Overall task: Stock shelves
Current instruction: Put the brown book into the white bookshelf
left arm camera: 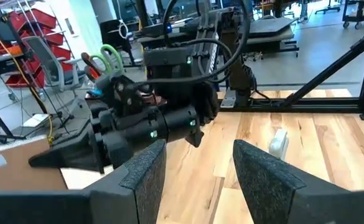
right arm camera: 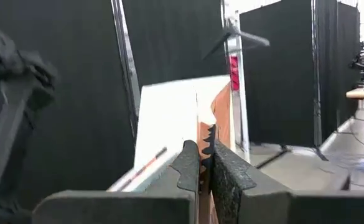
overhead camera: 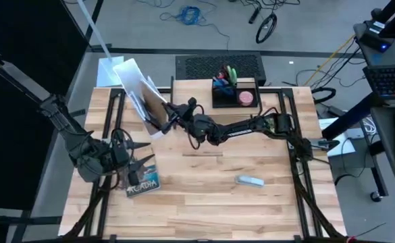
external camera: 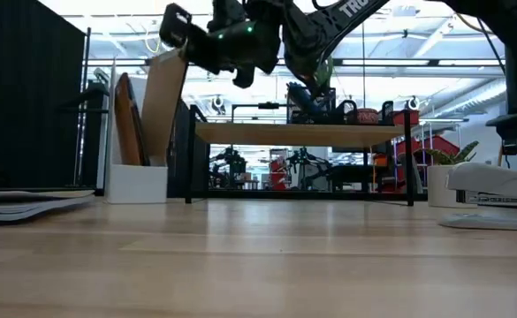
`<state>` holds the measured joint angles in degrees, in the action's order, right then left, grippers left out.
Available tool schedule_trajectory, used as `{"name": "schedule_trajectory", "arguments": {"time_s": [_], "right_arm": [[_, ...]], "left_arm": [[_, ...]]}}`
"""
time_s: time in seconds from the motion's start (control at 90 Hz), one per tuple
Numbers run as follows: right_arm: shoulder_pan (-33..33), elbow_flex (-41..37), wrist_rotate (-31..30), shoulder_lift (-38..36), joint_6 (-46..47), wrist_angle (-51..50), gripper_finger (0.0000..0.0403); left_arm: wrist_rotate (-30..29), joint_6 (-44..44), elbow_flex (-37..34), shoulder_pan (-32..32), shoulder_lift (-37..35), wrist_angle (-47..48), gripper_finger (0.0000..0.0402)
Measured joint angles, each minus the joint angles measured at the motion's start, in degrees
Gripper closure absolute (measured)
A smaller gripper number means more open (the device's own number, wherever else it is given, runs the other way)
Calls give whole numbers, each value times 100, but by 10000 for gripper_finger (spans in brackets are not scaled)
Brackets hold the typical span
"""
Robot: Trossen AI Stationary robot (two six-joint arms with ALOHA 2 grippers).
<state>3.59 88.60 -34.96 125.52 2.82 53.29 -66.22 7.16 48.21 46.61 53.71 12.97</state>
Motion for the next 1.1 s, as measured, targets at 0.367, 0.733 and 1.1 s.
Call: {"name": "schedule_trajectory", "arguments": {"time_s": [0.367, 0.733, 1.1], "right_arm": [[-194, 0, -244, -126, -595, 345, 399], [-719, 2, -778, -549, -2467, 592, 399], [-800, 299, -260, -615, -2864, 930, 399]], "left_arm": [[0, 0, 0, 0, 0, 0, 229], [0, -65, 0, 2, -42, -344, 229], [-4, -1100, 0, 7, -408, -1747, 229]]}}
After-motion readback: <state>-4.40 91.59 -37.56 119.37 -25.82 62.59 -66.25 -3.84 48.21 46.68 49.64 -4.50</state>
